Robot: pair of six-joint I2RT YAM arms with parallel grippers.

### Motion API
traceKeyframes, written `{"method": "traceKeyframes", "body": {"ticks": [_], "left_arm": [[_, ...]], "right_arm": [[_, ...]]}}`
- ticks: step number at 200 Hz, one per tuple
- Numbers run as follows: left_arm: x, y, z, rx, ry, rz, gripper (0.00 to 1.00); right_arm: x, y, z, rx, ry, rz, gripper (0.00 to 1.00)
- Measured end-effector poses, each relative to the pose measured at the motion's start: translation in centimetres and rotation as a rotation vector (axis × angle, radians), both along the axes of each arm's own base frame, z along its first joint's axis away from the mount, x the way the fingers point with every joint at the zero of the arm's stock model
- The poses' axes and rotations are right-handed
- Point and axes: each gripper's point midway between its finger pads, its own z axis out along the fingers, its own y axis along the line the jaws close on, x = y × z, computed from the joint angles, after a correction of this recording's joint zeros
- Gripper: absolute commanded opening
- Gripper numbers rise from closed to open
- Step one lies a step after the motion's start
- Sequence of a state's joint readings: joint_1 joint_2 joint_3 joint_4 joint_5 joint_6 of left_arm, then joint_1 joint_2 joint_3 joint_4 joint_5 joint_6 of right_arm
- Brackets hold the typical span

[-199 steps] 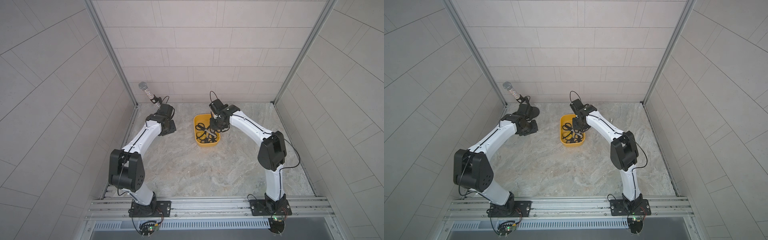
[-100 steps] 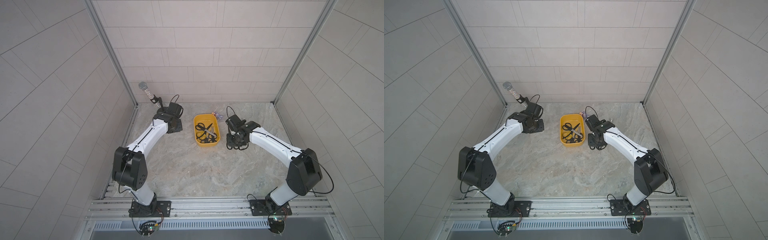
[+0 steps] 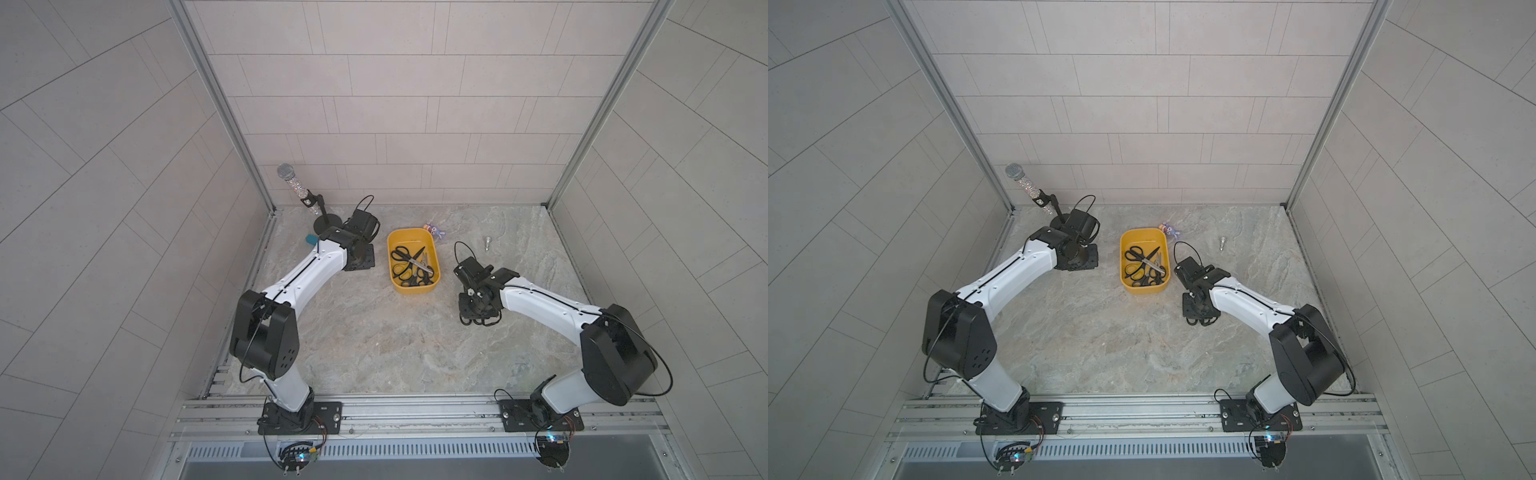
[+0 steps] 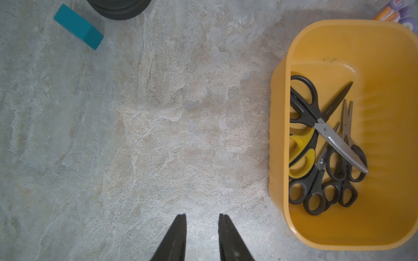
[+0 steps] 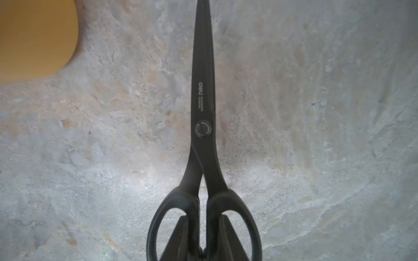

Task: Take the scissors out of the storage box
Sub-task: Place the scissors at the center of the board.

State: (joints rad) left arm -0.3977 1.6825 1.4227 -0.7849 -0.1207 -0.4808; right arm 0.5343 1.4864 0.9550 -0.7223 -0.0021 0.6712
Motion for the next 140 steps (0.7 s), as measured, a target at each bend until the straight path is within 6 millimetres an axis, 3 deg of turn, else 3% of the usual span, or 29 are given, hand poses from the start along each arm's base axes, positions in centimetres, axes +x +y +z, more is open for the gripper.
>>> {"method": "traceKeyframes", "body": {"ticks": [36,82,140], "left_arm": [[0.1,0.0,0.3,-0.002,-0.005,0.01,0.31],[0.1,0.1,0.5,-0.004,-0.004,0.018,0.31],[0.3,0.1,1.3,-0.003,-0.017,0.02,0.31]], "right_arm": [[-0.9,0.1,-0.3,0.026,-0.002,-0.005,0.0],[-1.6,0.3,-2.6,0.026,0.042,-0.014,0.0],[-1.1,0.6,-3.8,0.035,0.036,-0.022,0.0]]}}
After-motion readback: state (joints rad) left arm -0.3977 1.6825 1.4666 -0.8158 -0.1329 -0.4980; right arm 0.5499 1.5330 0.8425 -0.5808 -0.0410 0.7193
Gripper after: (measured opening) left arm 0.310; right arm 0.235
